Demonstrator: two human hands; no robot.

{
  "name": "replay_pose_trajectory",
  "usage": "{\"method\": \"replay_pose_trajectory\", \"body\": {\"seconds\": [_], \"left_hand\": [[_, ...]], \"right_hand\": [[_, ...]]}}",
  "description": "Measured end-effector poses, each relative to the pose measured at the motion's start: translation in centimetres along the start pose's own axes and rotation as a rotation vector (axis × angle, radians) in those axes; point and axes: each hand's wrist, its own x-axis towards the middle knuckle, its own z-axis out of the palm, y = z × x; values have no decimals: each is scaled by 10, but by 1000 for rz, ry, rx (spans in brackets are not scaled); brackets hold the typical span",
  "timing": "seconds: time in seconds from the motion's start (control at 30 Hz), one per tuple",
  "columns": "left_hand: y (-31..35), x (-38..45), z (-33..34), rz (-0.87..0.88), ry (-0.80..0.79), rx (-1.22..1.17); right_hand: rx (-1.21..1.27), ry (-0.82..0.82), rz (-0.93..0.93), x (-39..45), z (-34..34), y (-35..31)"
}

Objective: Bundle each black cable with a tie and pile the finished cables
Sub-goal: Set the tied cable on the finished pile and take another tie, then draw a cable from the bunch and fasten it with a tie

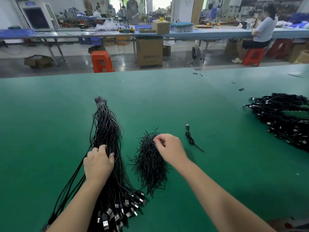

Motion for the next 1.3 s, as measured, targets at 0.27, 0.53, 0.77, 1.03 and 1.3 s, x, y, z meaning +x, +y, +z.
{"method": "replay_pose_trajectory", "body": {"seconds": [0.27, 0.53, 0.77, 1.03, 1.3], "left_hand": [[-34, 17, -27, -187, -78, 62], [-83, 18, -40, -309, -342, 149], [-82, 17, -45, -252, -405, 133], [-95, 22, -40, -218, -462, 152], [-96, 23, -31, -212, -529, 60]], "right_hand": [[-150, -557, -237, -62, 56, -66], [-250, -622, -268, -71, 78, -72], [-264, -630, -236, -70, 80, -75], [-281, -634, -232, -68, 81, -76], [-249, -598, -210, -67, 84, -76]]}}
